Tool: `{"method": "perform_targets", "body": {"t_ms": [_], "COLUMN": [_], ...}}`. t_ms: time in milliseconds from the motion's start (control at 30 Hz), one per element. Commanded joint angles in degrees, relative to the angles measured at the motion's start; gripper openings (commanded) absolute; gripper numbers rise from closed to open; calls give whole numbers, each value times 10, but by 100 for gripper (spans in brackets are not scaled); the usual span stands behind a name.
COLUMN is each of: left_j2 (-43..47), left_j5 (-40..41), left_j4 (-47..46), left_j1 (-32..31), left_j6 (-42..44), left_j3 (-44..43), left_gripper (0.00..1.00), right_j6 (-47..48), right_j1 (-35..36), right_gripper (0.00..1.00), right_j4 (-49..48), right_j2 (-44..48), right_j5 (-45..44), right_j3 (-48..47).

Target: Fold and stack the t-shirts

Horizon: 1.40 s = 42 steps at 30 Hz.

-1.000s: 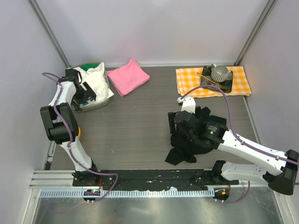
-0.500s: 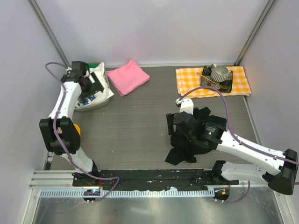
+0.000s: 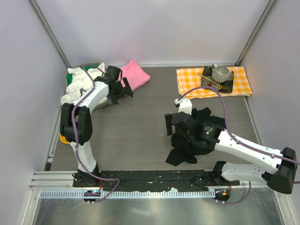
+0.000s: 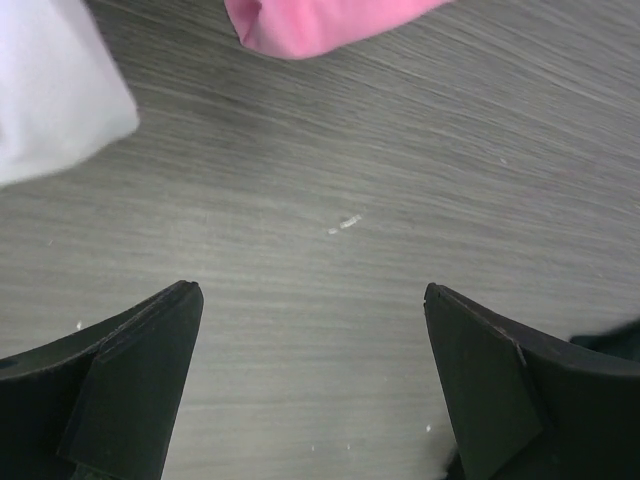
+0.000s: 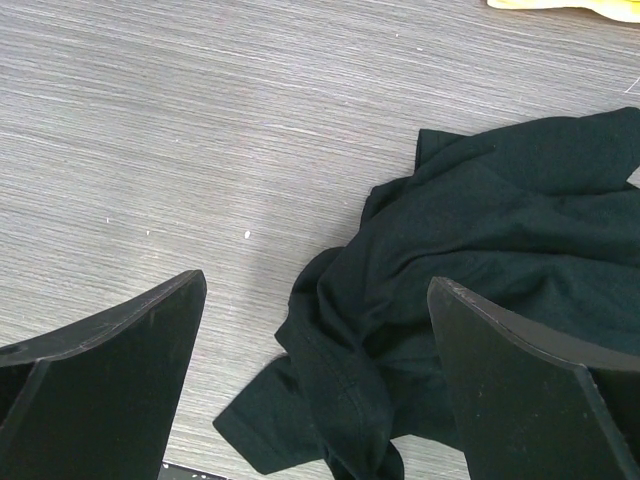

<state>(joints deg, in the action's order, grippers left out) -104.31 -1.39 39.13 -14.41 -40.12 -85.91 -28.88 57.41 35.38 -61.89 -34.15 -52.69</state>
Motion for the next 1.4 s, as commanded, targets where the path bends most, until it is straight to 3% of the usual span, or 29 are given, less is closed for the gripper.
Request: {"method": "perform_targets", "body": {"t_ms": [0, 300, 633, 800, 967, 1133, 1367], "left_j2": [-68, -195, -182, -186, -140, -65, 66], "left_j5": [0, 9, 6, 7, -34, -51, -80], "left_j4": [-30, 49, 32, 44, 36, 17, -5], "left_j1": [1, 28, 142, 212, 217, 185, 133], "left_j6": [-1, 36, 50, 59, 42, 26, 1], "left_j3": [-77, -240, -147, -137, -118, -86, -3], "left_gripper": [98, 99, 99, 99, 99, 99, 99], "right_j6": [-11, -13, -12, -20, -33, -35, -32], "right_j1": [1, 1, 1, 1, 2, 2, 2], "right_gripper": [100, 100, 100, 100, 100, 97, 94], "right_j4": [-12, -21, -11, 73, 144, 128, 90], "right_j2": [12, -10, -23, -27, -7, 3, -74], "right_j5": [-14, -14, -21, -41, 18, 96, 128], "right_j3": [-1, 3, 3, -23, -17, 18, 34]}}
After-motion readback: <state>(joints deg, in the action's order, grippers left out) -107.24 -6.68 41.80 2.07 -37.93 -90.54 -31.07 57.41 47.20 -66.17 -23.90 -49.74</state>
